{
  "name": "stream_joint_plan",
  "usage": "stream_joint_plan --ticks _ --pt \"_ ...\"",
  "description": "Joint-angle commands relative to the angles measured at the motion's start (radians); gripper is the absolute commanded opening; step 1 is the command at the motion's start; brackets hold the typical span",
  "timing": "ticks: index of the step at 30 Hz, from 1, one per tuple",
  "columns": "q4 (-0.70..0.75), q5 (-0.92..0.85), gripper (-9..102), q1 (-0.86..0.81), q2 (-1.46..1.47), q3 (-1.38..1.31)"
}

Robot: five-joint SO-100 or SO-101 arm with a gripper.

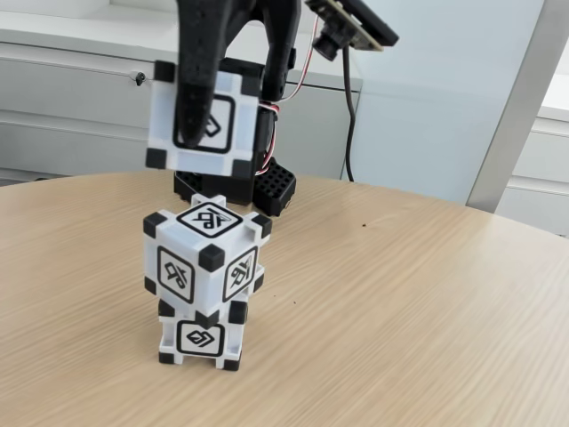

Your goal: Stack cubes from left to right.

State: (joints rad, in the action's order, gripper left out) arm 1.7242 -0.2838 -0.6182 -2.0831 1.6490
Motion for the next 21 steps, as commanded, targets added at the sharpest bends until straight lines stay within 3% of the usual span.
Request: stream_joint_plan --ticks 1,21 --pt "0.009 -0.003 17 -0.011 -0.018 -0.005" --pt "0.009 -0.011 17 -0.009 0.0 -0.003"
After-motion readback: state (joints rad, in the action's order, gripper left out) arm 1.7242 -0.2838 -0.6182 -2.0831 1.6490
